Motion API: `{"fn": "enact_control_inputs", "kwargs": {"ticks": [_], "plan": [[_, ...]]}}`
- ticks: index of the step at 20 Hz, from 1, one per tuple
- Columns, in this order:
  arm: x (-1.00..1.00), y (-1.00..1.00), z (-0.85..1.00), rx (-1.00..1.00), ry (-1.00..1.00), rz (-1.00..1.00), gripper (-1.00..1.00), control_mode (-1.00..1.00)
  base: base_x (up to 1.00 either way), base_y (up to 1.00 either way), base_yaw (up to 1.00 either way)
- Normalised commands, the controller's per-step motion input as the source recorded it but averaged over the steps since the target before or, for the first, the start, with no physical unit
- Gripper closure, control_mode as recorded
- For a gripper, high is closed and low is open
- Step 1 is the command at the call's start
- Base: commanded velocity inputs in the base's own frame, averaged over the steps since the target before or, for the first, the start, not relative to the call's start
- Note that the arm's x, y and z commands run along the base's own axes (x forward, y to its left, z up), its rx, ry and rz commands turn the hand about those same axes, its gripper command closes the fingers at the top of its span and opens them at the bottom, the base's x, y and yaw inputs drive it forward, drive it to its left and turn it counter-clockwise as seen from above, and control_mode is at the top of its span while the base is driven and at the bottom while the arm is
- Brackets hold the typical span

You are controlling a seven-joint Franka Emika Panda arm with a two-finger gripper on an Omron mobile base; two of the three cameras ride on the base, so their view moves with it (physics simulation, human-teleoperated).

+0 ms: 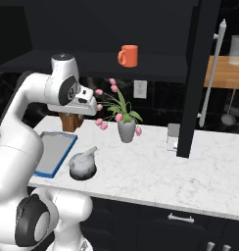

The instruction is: Pick the kettle from the counter and place it on the tray. Then pick the mug from the cabinet and place it on the tray. Then close the cabinet doors.

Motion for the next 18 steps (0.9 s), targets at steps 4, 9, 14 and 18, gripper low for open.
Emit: {"fn": "enact_control_inputs", "kwargs": {"ticks": [4, 9, 14, 18], "plan": [[-0.01, 0.0, -0.41, 0.0, 0.0, 0.0, -1.0, -1.0, 0.0, 0.0, 0.0], [-0.04, 0.0, -1.0, 0.03, -0.12, 0.0, -1.0, -1.0, 0.0, 0.0, 0.0], [0.0, -0.12, -0.79, 0.22, -0.19, 0.0, -1.0, -1.0, 0.0, 0.0, 0.0], [0.0, -0.3, -0.46, 0.28, -0.04, 0.0, -1.0, -1.0, 0.0, 0.0, 0.0]]}}
